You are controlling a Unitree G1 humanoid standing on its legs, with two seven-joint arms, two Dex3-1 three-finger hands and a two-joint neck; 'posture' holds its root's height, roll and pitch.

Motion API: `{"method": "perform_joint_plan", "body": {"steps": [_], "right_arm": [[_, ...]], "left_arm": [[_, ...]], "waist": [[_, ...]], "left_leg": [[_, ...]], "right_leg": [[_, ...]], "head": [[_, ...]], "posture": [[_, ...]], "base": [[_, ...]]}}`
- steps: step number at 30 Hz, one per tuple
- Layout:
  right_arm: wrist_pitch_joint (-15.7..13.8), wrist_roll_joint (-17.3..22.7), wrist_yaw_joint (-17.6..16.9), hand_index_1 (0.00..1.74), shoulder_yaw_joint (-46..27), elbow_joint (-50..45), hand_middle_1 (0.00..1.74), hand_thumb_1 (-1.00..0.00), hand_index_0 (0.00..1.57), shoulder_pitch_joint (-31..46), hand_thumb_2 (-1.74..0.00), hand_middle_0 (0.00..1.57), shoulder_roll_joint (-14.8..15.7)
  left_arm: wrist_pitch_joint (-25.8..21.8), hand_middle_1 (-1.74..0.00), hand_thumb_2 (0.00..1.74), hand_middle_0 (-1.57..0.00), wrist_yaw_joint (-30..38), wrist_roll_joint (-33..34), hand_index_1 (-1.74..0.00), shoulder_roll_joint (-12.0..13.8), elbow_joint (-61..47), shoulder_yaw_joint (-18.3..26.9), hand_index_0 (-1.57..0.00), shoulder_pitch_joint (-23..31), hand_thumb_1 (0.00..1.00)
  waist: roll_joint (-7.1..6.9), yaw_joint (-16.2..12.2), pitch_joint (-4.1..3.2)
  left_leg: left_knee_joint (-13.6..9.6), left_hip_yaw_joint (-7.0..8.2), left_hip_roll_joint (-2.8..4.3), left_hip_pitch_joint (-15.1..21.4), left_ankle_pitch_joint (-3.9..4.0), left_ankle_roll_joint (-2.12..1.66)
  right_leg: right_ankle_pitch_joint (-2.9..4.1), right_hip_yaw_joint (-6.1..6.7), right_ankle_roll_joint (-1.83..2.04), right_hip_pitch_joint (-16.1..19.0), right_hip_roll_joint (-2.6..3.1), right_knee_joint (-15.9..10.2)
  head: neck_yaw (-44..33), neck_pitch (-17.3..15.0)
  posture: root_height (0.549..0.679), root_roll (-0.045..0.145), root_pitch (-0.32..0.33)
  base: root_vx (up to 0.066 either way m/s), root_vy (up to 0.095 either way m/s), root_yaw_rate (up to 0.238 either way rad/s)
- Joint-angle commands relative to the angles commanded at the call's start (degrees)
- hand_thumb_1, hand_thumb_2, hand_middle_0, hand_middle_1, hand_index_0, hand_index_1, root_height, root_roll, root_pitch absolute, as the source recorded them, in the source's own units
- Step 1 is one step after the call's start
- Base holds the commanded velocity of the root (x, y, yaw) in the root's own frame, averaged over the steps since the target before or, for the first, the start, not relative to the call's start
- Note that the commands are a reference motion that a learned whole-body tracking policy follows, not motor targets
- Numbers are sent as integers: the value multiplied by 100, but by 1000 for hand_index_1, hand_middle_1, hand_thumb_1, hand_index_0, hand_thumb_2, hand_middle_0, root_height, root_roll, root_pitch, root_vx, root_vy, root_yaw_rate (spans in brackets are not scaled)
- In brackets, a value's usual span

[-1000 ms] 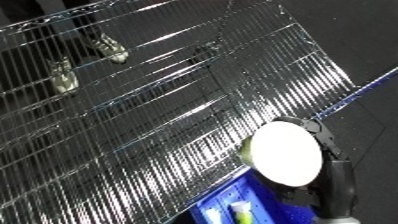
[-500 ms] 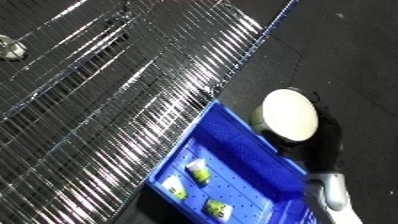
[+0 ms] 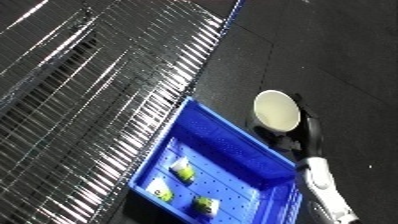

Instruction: Pick up the object and place it into the box

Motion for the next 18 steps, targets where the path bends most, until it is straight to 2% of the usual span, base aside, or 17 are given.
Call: {"method": "perform_joint_plan", "body": {"steps": [6, 12, 14, 18], "right_arm": [[-49, 117, 77, 0, 41, 139, 0, 0, 0, -60, 0, 0, -43], [-52, 122, 83, 0, 44, 147, 0, 0, 0, -65, 0, 0, -46], [-49, 98, 82, 0, 83, 179, 0, 0, 0, -93, 0, 0, -29], [2, -17, 91, 0, 200, 192, 0, 0, 0, -142, 0, 0, 30]], "left_arm": [[-17, -1740, 1740, -1570, -9, -6, -1740, 3, 27, -15, -1570, -22, 1000], [-17, -1740, 1740, -1570, -9, -6, -1740, 2, 28, -14, -1570, -22, 1000], [5, -1740, 1740, -1570, 9, -9, -1740, 11, 10, -35, -1570, -47, 1000], [69, -1740, 1740, -1570, 48, -11, -1740, 26, -4, -66, -1570, -99, 1000]], "waist": [[3, 4, 1], [4, 2, 1], [11, 26, 1], [15, 74, 0]], "left_leg": [[-2, -10, -8, -6, 2, 5], [-2, -11, -8, -7, 2, 5], [-2, -31, -20, -21, 8, 8], [-6, -83, -46, -53, 33, 16]], "right_leg": [[-1, -3, -5, -4, 1, 0], [-1, -4, -5, -5, 0, 1], [0, -8, -7, -17, 3, 15], [2, -17, -14, -48, 9, 47]], "head": [[0, 0], [0, 0], [5, 70], [-47, -21]], "posture": [[654, 101, 70], [654, 101, 70], [653, 102, 70], [653, 102, 71]], "base": [[-1, -2, 9], [0, 0, 0], [-14, -20, 64], [-3, -24, 79]]}}
